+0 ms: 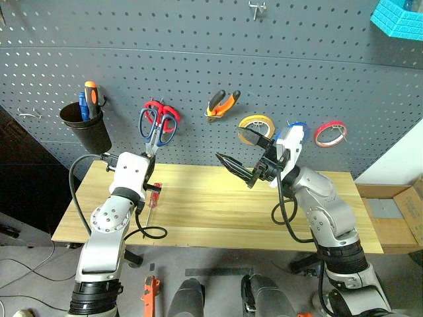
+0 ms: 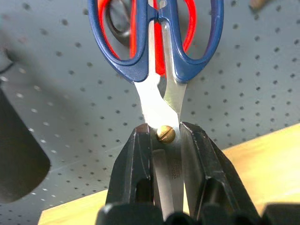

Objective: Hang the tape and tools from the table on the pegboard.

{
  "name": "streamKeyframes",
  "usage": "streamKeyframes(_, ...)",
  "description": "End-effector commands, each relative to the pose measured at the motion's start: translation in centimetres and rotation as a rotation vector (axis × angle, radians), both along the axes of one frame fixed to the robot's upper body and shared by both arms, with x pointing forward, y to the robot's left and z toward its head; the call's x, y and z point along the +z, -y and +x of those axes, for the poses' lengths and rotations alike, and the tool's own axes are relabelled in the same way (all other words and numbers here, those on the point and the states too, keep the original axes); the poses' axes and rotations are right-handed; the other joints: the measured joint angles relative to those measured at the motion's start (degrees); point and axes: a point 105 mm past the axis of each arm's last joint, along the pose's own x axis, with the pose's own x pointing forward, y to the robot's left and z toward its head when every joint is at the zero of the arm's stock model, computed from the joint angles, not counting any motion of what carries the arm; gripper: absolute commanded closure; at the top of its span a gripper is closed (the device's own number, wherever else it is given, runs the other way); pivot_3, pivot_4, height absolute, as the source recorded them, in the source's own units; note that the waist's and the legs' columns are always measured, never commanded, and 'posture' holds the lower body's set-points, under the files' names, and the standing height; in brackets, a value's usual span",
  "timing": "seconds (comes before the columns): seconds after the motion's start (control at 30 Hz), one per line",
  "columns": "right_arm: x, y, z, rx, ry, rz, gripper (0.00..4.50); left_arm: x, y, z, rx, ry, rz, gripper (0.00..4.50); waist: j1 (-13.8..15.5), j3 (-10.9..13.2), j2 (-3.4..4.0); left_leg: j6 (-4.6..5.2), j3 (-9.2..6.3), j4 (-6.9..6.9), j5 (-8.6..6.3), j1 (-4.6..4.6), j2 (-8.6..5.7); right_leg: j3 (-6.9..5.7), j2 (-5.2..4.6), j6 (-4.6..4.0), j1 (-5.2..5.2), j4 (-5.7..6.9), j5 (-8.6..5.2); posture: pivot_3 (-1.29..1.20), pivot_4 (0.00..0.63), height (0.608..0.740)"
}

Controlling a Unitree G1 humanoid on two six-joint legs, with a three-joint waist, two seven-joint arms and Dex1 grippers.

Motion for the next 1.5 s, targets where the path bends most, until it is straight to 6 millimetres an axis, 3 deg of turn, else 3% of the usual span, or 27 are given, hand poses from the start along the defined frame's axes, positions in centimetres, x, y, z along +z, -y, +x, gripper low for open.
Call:
streamKeyframes(0.03, 1.2, 0.0, -0.6, 0.003, 0.048, 0.014, 0.0, 1.8, 0.3, 0.6, -0.007, 0.058, 0.01, 4.0, -0.02, 0.0, 0.0, 0.0, 0.01, 0.0, 0.0, 0.1, 0.0, 0.02, 0.0, 0.11, 0.09, 0.0, -0.07, 0.13, 0.121, 0.74)
streamKeyframes(0.07, 1.2, 0.0, -0.6, 0.003, 0.048, 0.013, 0.0, 1.9, 0.3, 0.8, -0.005, 0.062, 0.005, 4.0, -0.04, 0.0, 0.0, 0.0, 0.03, 0.0, 0.0, 0.14, 0.0, 0.04, 0.0, 0.16, 0.13, 0.0, -0.1, 0.13, 0.123, 0.74)
streamKeyframes(0.2, 1.0, 0.0, -0.6, 0.002, 0.05, -0.006, 0.0, 2.0, 0.4, 0.9, -0.006, 0.075, 0.005, 2.85, -0.44, 0.0, 0.0, 0.0, 0.09, -0.02, 0.0, 0.25, 0.01, 0.1, 0.01, 0.16, 0.21, 0.02, -0.1, 0.12, 0.128, 0.74)
streamKeyframes(0.47, -0.4, -0.1, -0.9, 0.013, 0.048, -0.065, 0.0, -0.8, 0.0, -0.4, 0.045, -0.007, -0.026, 0.06, -1.19, 0.0, 0.01, 0.01, 0.1, -0.06, -0.01, 0.29, 0.04, 0.13, 0.01, 0.15, 0.21, 0.02, -0.1, 0.12, 0.158, 0.74)
streamKeyframes(0.63, -3.1, -1.8, -2.0, 0.108, 0.059, -0.203, 0.0, -5.2, -1.6, -2.1, 0.17, -0.161, -0.147, 0.02, -1.38, 0.06, 0.07, 0.02, 0.13, -0.06, -0.01, 0.33, 0.07, 0.15, 0.04, 0.21, 0.21, 0.03, -0.16, 0.12, 0.193, 0.74)
streamKeyframes(0.8, -4.3, -4.3, -3.0, 0.198, 0.068, -0.259, 0.0, -7.8, -4.2, -3.2, 0.303, -0.274, -0.22, 0.02, -1.38, 0.51, 0.18, 0.02, 0.07, -0.06, -0.01, 0.35, 0.15, 0.11, 0.13, 0.18, 0.21, 0.06, -0.22, 0.13, 0.236, 0.74)
streamKeyframes(0.97, -6.6, -6.3, -2.7, 0.236, -0.013, -0.406, 0.0, -8.7, -6.1, -1.3, 0.305, -0.377, -0.257, 0.02, -1.26, 2.24, 0.48, 0.06, -0.01, -0.03, 0.01, 0.44, 0.17, 0.07, 0.21, -0.23, 0.26, 0.11, -0.47, 0.13, 0.293, 0.74)
streamKeyframes(1.27, -6.3, -7.6, -1.1, 0.199, -0.049, -0.459, 0.0, -9.0, -6.5, 2.1, 0.251, -0.517, -0.231, 0.02, -1.3, 5.71, 0.49, 0.05, -0.15, -0.16, -0.03, -0.04, 0.19, -0.01, 0.19, -0.02, -0.15, 0.06, -0.34, 0.12, 0.356, 0.74)
streamKeyframes(1.5, -6.1, -7.6, -0.9, 0.183, -0.055, -0.46, 0.0, -9.3, -6.9, 3.0, 0.261, -0.584, -0.235, 0.02, -1.44, 6.63, 0.42, 0.04, -0.21, -0.1, -0.04, -0.82, 0.15, -0.09, -0.12, -0.31, -0.86, 0.14, -0.14, 0.11, 0.375, 0.74)
